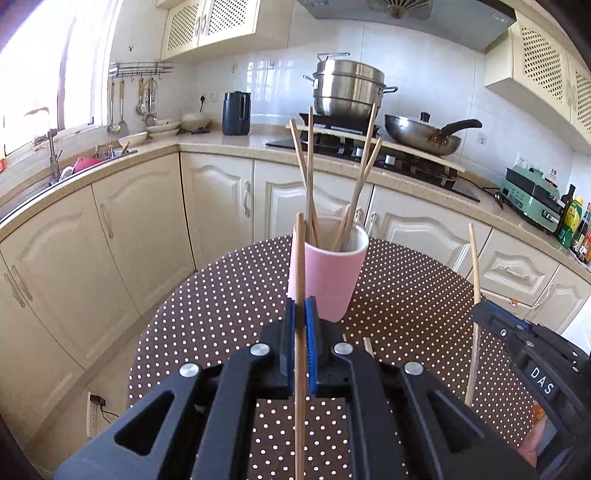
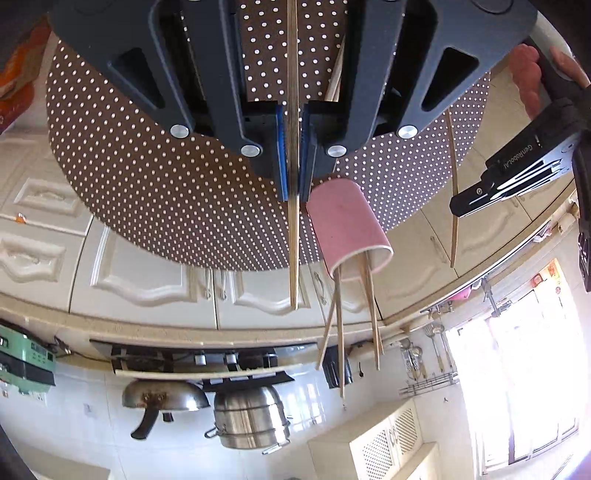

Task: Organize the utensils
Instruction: 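Lift both held chopsticks upright and lower them into the pink cup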

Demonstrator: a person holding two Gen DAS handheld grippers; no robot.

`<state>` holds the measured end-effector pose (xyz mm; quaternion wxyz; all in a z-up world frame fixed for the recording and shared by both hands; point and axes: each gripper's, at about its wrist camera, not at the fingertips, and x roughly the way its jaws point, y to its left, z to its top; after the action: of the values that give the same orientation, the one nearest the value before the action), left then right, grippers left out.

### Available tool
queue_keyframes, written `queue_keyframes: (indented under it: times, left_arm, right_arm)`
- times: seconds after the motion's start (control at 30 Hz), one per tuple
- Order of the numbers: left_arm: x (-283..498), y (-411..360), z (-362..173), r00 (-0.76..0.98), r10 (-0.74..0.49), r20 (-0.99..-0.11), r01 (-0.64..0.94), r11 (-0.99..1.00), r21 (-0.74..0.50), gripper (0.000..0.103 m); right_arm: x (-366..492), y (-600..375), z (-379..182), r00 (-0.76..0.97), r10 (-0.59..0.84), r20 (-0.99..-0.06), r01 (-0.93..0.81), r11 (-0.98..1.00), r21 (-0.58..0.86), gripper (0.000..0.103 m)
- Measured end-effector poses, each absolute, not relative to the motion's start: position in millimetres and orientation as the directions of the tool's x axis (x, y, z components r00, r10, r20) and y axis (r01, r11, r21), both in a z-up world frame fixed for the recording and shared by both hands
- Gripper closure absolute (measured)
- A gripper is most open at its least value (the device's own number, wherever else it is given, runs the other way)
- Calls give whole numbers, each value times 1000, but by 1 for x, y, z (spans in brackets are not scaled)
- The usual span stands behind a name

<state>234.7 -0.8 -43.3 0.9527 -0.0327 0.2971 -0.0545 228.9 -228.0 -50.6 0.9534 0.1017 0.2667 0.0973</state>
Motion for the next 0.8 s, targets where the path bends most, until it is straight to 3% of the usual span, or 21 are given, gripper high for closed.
queue_keyframes:
  times: [0.8]
  left_arm:
    - [247, 12, 14, 887, -110, -448, 68, 992, -109, 97]
  right_arm:
    - [232, -222, 16, 917, 216, -334, -160, 969, 189, 96]
